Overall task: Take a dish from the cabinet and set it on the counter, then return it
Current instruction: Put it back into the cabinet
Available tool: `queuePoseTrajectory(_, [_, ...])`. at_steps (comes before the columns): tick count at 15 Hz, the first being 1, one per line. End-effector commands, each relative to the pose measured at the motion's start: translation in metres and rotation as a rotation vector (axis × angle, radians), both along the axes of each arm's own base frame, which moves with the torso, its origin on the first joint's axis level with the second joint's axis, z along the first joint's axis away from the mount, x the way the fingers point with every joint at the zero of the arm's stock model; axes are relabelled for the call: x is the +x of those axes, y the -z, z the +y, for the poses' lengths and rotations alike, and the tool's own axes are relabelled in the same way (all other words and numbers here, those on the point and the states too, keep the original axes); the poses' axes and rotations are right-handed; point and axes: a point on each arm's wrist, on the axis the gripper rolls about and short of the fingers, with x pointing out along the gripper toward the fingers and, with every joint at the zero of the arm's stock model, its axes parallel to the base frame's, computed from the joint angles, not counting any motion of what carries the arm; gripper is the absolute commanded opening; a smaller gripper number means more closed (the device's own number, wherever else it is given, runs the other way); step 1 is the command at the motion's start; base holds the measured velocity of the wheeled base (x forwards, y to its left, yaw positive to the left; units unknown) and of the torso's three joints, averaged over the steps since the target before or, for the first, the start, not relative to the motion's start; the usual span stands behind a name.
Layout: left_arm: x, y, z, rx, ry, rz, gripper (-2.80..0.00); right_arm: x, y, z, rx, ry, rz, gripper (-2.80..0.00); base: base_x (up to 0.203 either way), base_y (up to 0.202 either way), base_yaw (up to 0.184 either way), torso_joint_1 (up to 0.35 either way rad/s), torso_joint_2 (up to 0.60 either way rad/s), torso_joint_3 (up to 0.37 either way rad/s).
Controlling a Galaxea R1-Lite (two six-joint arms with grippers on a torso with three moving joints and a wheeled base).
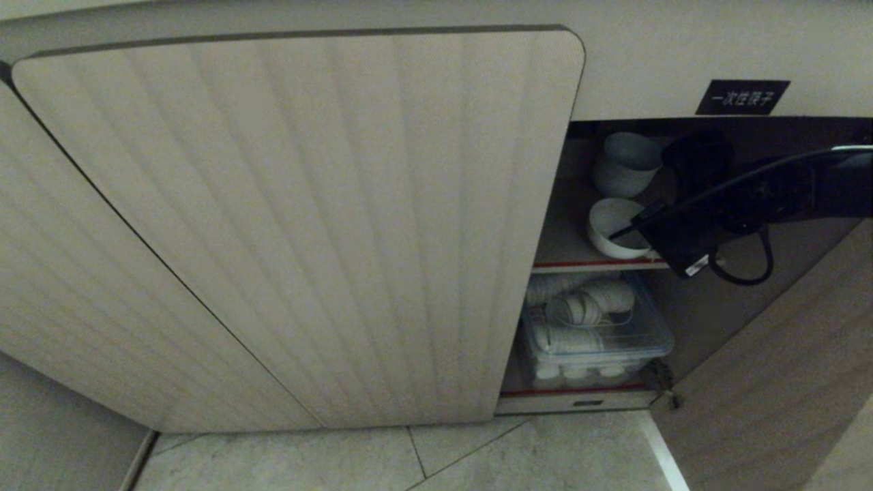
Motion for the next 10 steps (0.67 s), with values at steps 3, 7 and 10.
queuePoseTrajectory(3, [0.0000,0.0000,0.0000,0.000,0.000,-0.001,-2.80,0.0040,0.0009,0.0007,0.021,0.020,-0.002,-2.80,0.000,0.000,0.000,0.000,0.00,0.000])
queuePoseTrajectory(7, [0.0000,0.0000,0.0000,0.000,0.000,-0.001,-2.80,0.0077,0.0041,0.0006,0.026,0.028,-0.002,-2.80,0.000,0.000,0.000,0.000,0.00,0.000])
queuePoseTrajectory(10, [0.0000,0.0000,0.0000,0.000,0.000,-0.001,-2.80,0.0093,0.0058,-0.0005,0.048,0.050,-0.003,-2.80,0.000,0.000,0.000,0.000,0.00,0.000])
